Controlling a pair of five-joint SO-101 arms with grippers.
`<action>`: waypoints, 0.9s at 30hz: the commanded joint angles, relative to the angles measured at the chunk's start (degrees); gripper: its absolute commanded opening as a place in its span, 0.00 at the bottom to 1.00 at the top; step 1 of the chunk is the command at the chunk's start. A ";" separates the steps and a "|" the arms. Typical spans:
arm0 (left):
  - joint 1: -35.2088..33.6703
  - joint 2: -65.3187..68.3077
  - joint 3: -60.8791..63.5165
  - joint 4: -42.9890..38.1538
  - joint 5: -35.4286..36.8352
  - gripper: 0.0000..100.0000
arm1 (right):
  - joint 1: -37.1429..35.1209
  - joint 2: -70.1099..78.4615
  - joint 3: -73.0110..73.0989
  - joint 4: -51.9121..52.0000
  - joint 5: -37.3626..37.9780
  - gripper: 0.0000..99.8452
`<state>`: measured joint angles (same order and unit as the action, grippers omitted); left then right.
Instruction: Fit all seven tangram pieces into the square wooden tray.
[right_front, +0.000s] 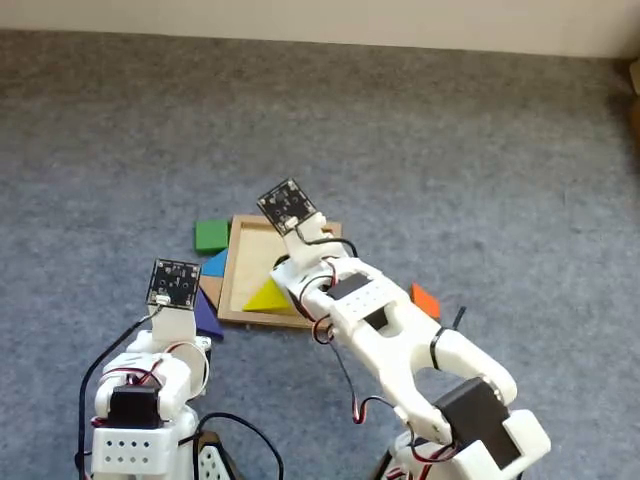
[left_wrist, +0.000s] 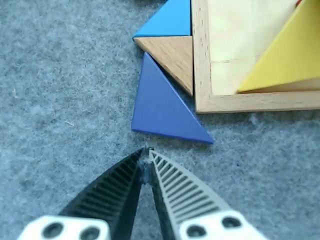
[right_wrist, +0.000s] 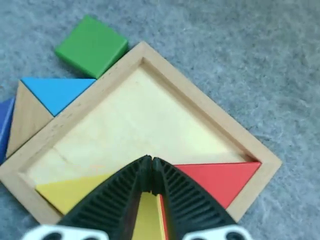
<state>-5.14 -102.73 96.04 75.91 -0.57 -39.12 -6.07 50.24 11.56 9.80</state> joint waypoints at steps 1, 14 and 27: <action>-0.48 -1.36 1.10 0.26 -0.35 0.01 | -0.40 -0.13 -2.07 -0.75 0.00 0.01; -0.48 -1.36 1.10 0.26 -0.35 0.01 | 1.45 -14.20 3.91 -0.66 -0.09 0.01; -0.48 -1.36 1.10 0.26 -0.35 0.01 | 0.57 -14.20 10.68 -0.66 5.80 0.01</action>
<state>-5.14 -102.73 96.04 75.91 -0.57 -38.24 -17.32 60.97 11.65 14.64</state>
